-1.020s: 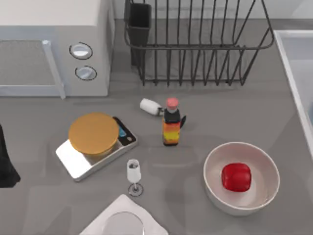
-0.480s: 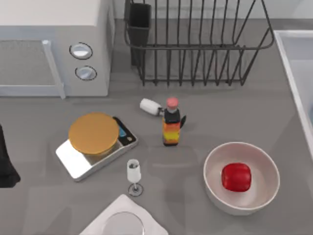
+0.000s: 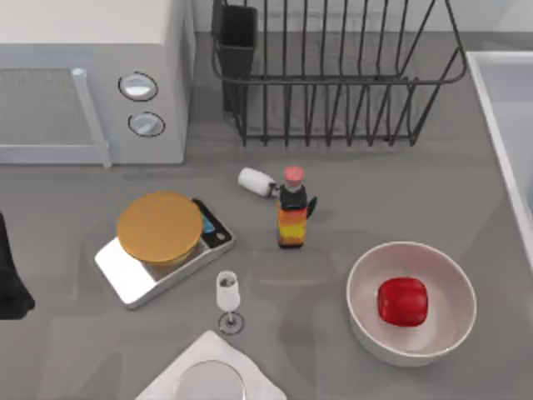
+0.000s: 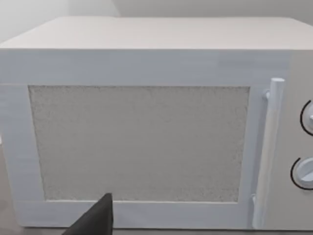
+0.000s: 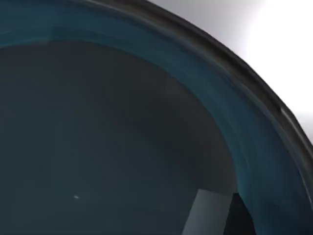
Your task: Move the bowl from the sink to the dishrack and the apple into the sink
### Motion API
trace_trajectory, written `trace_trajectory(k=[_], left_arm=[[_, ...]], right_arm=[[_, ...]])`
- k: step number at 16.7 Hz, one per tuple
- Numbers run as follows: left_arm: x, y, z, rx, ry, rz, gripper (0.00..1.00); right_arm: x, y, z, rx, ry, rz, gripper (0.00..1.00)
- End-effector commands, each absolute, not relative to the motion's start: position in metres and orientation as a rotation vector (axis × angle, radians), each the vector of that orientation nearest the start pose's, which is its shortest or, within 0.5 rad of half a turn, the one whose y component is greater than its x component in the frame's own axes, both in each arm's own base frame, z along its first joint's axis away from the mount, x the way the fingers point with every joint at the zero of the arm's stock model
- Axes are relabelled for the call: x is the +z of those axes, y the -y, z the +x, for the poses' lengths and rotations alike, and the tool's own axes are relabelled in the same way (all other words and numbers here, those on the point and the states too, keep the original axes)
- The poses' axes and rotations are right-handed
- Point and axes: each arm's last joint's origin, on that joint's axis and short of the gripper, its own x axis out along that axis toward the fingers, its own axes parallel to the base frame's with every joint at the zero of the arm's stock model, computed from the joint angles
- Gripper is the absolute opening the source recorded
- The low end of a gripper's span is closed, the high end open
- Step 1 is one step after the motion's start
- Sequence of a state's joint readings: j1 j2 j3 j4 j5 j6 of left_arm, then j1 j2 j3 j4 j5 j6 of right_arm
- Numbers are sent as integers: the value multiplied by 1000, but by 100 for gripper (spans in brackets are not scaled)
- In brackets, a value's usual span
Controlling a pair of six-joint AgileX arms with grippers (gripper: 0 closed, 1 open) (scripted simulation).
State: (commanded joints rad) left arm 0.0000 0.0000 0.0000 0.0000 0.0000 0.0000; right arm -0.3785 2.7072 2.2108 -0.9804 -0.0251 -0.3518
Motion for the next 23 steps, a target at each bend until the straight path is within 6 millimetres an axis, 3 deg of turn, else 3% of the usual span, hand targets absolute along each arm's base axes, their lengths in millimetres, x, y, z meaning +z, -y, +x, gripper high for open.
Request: trace_trajectory(k=[8, 12, 15, 17, 20, 23], left_arm=[[160, 1, 106, 0, 0, 0, 100], [160, 1, 106, 0, 0, 0, 100], [160, 1, 106, 0, 0, 0, 100], [160, 1, 106, 0, 0, 0, 100], [160, 1, 106, 0, 0, 0, 100], [160, 1, 106, 0, 0, 0, 100]], right_arm=[[48, 185, 485, -8, -1471, 7, 0], [62, 190, 479, -10, -1472, 10, 0], [104, 208, 455, -12, -1482, 18, 0], [148, 221, 428, -12, -1482, 18, 0], [227, 229, 368, -17, -1471, 11, 0], [295, 219, 296, -23, -1457, -2, 0]])
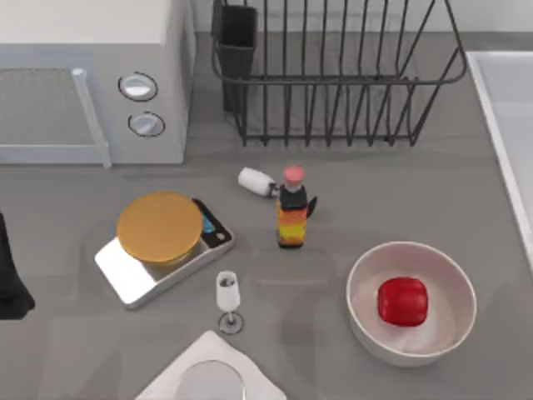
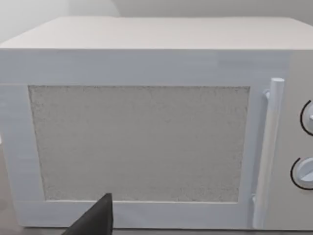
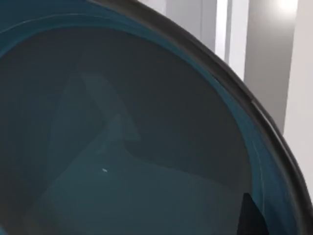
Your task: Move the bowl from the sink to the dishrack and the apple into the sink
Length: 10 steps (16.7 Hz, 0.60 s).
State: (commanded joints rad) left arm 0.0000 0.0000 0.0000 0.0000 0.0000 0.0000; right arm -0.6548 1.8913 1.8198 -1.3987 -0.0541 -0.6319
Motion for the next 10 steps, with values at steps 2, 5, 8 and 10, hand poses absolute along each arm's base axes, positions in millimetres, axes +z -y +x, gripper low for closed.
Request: trace_trajectory(k=[2, 5, 8, 10], left_arm=[[160, 1, 106, 0, 0, 0, 100], [160, 1, 106, 0, 0, 0, 100], [160, 1, 106, 0, 0, 0, 100], [160, 1, 106, 0, 0, 0, 100]], right_arm=[[324, 206, 251, -23, -1454, -7, 0], [345, 188, 204, -14, -1461, -2, 0], [351, 180, 185, -7, -1467, 5, 0], [351, 180, 185, -7, -1467, 5, 0]])
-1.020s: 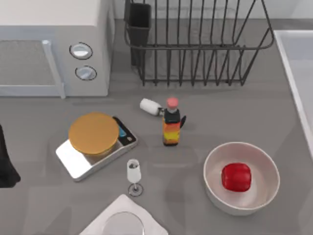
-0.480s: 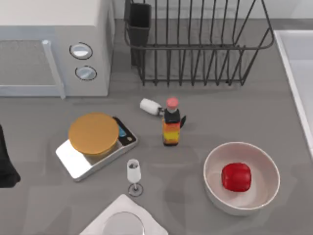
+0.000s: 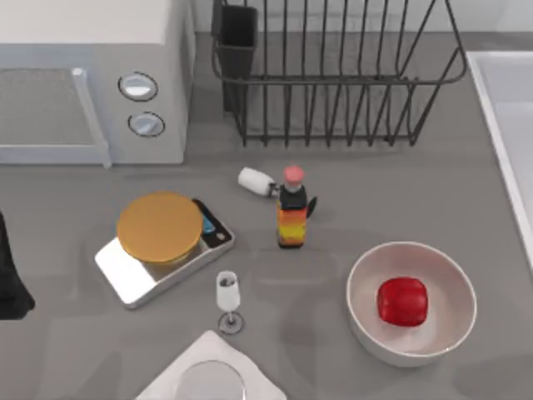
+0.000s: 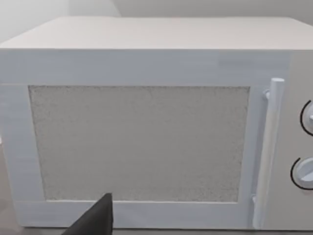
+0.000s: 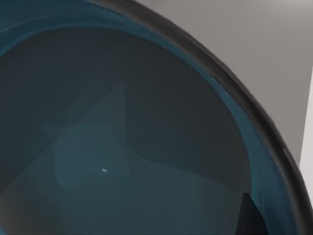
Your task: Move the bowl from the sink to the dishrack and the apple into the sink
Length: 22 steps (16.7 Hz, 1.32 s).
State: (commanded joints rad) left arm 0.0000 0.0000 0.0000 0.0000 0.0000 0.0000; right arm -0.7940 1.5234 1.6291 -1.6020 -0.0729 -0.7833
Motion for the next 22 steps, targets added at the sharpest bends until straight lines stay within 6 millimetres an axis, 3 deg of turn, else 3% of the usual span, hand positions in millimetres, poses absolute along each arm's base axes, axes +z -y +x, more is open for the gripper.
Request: trace_trajectory(k=[4, 6, 9, 11, 14, 17, 20, 22], left_arm=[[160, 1, 106, 0, 0, 0, 100], [160, 1, 106, 0, 0, 0, 100], [160, 1, 106, 0, 0, 0, 100], [160, 1, 106, 0, 0, 0, 100], [160, 1, 106, 0, 0, 0, 100], [160, 1, 106, 0, 0, 0, 100], [160, 1, 106, 0, 0, 0, 100], [160, 1, 106, 0, 0, 0, 100]], right_arm=[[352, 179, 190, -15, -1461, -10, 0], [355, 173, 202, -51, -1439, -64, 0], [360, 153, 241, -124, -1348, -207, 0], [363, 124, 277, -161, -1241, -318, 0], [364, 50, 331, -175, -1017, -447, 0], [365, -48, 361, -144, -742, -482, 0], [373, -149, 354, -84, -452, -402, 0], [385, -199, 336, -49, -281, -296, 0]])
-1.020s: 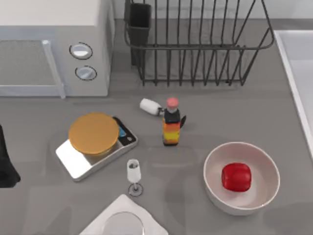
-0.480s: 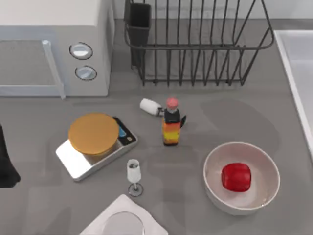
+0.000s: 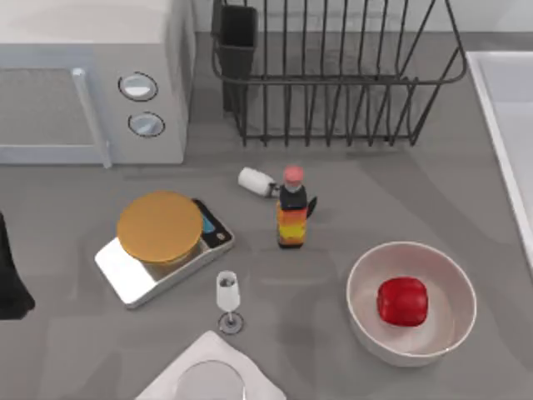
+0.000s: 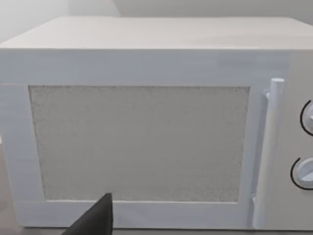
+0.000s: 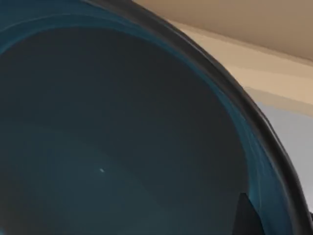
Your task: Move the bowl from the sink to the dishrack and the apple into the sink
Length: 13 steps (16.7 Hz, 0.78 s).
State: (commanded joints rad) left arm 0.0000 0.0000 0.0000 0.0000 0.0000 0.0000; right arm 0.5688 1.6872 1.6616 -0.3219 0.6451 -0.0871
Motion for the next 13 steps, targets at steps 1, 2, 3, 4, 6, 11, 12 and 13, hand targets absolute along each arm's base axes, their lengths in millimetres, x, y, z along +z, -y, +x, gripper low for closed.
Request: trace_trajectory(k=[1, 2, 3, 4, 6, 11, 12, 13], left_arm=[[160, 1, 106, 0, 0, 0, 100], [160, 1, 106, 0, 0, 0, 100], [160, 1, 106, 0, 0, 0, 100], [160, 1, 106, 0, 0, 0, 100], [160, 1, 106, 0, 0, 0, 100], [160, 1, 106, 0, 0, 0, 100], [160, 1, 106, 0, 0, 0, 100], [160, 1, 106, 0, 0, 0, 100]], right_arm=[[391, -218, 326, -36, -210, -237, 0], [397, -232, 316, -27, -150, -180, 0], [403, -244, 306, -20, -101, -127, 0], [409, -252, 298, -15, -63, -82, 0], [417, -261, 286, -10, -13, -18, 0], [419, -263, 282, -10, 0, 0, 0], [418, -263, 284, -9, -4, -3, 0], [417, -263, 285, -9, -5, -3, 0]])
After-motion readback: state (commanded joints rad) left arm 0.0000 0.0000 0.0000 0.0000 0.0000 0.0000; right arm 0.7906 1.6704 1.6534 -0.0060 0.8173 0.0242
